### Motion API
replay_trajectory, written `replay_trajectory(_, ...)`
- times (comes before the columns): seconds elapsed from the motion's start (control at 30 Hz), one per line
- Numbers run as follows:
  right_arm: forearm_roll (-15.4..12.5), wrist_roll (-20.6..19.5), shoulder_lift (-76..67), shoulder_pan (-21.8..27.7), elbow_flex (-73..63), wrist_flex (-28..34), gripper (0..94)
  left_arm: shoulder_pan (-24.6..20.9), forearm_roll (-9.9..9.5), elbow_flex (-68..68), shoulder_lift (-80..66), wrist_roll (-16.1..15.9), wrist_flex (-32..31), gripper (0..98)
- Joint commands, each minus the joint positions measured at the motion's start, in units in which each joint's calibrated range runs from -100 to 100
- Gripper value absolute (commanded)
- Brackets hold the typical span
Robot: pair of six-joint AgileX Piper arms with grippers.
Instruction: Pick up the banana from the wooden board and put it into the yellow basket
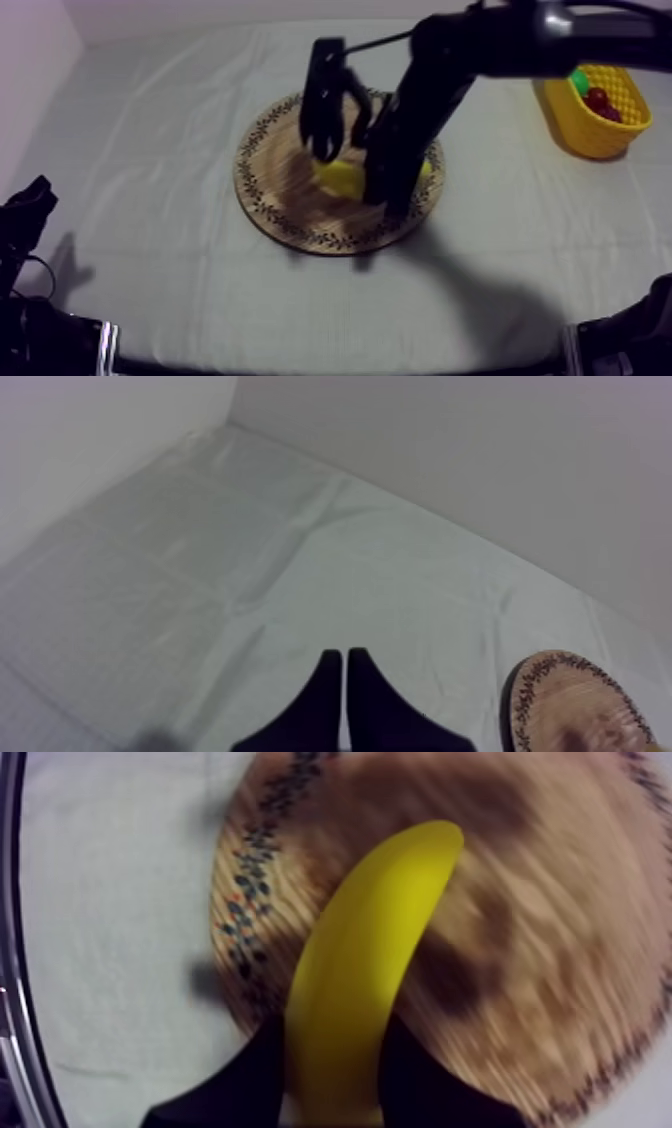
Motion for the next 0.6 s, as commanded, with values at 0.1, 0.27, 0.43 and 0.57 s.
replay_trajectory(0.1,-0.2,-3.8,-11.2,5.7,-0.5,2.8,23.4,0.0,-0.02,0.0,0.0,0.0,0.0,0.1)
replay_trajectory(0.27,-0.6,-6.6,-17.0,12.5,-1.3,4.2,22.9,0.0,-0.02,0.0,0.0,0.0,0.0,0.1)
replay_trajectory(0.43,-1.4,-8.0,-21.6,20.2,-1.2,3.7,23.4,0.0,-0.02,0.0,0.0,0.0,0.0,0.1)
replay_trajectory(0.57,-2.2,-8.5,-24.6,26.6,0.2,2.0,23.4,0.0,-0.02,0.0,0.0,0.0,0.0,0.1)
